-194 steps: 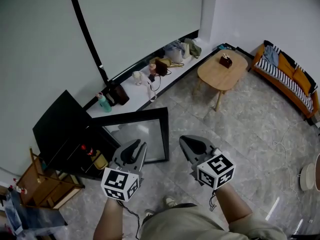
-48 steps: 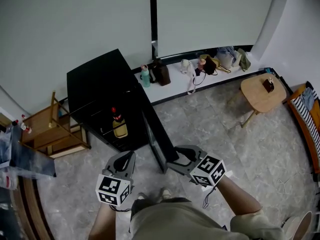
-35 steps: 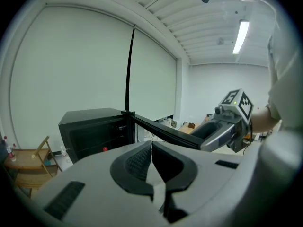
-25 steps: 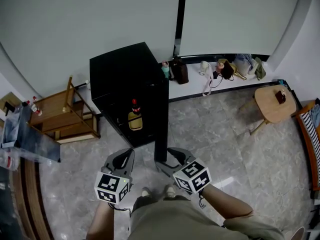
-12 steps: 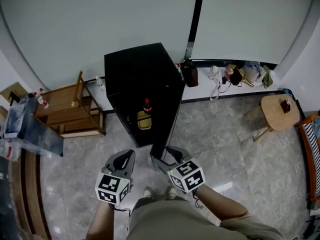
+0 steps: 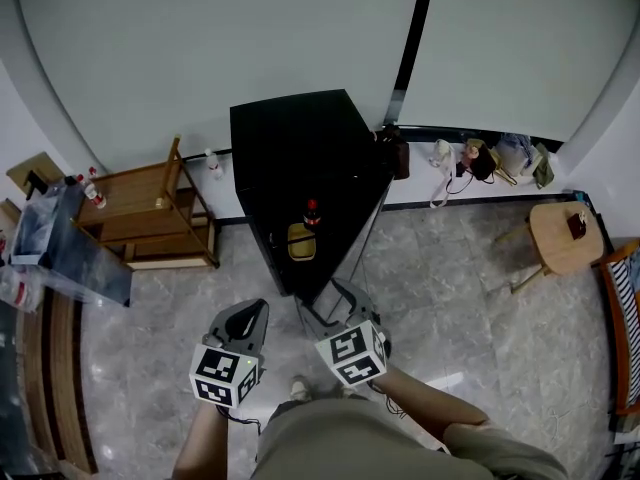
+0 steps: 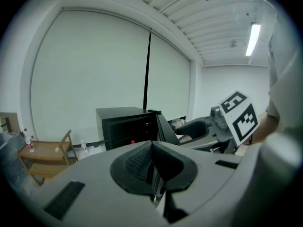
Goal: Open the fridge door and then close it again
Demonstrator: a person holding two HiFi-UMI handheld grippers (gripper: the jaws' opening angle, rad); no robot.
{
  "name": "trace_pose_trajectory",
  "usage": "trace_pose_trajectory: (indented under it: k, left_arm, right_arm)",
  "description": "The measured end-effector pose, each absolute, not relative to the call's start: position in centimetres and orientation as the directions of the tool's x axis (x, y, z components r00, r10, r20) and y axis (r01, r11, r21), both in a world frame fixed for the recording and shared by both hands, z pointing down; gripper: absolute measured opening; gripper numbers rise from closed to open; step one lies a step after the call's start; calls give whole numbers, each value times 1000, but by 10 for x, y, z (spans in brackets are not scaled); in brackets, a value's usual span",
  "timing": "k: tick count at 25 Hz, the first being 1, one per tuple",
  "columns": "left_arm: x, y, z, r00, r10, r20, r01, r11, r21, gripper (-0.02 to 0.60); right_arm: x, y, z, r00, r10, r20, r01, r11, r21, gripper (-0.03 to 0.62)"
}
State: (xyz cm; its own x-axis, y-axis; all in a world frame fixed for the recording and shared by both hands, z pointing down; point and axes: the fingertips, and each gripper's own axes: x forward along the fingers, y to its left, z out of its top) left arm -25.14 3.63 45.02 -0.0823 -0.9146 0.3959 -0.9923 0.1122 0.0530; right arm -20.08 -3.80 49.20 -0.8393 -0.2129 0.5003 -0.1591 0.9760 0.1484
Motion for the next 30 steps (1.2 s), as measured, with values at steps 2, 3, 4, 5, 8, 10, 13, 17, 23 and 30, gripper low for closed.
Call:
trace_pose_trajectory:
  k: [2, 3, 4, 5, 8, 10, 13, 17, 23, 30]
  left_arm:
    - [-257, 40, 452, -85, -914, 396, -991, 117, 57, 8]
    - [-260, 41, 453, -87, -914, 397, -991, 120, 59, 8]
    - [-262, 42, 455, -88, -913, 398, -991, 122, 62, 8]
    - [-264, 42, 456, -88, -913, 399, -990, 125, 67, 8]
    - [-273, 43, 462, -83, -912, 401, -985, 136, 105, 8]
    - [-279, 45, 464, -87, -912, 400, -982, 146, 121, 8]
    - [-289, 48, 464, -101, -910, 402, -980, 161, 116, 8]
    - [-307, 51, 467, -122, -905, 407, -976, 184, 115, 8]
    - [-329, 51, 471, -140, -904, 403, -971, 205, 121, 8]
    - [-353, 45, 465, -155, -908, 389, -970, 213, 113, 8]
  right_arm:
    - [-213, -36, 489, -842, -225, 491, -129, 967, 221, 267]
    - [-220, -36, 488, -843, -219, 491, -114, 965, 236, 267]
    - [-227, -36, 488, -845, -209, 492, -99, 966, 240, 267]
    - [-233, -36, 488, -848, -199, 492, -85, 966, 243, 267]
    - [-254, -35, 487, -853, -184, 488, -47, 959, 279, 270]
    - [-266, -35, 488, -851, -171, 497, -26, 958, 285, 270]
    - [-283, -38, 488, -846, -142, 513, -8, 967, 253, 270]
    - [-303, -42, 487, -849, -120, 514, -2, 975, 224, 270]
    - [-332, -49, 488, -852, -113, 510, -1, 977, 215, 268]
    - [-362, -64, 488, -853, -106, 512, -12, 983, 183, 256]
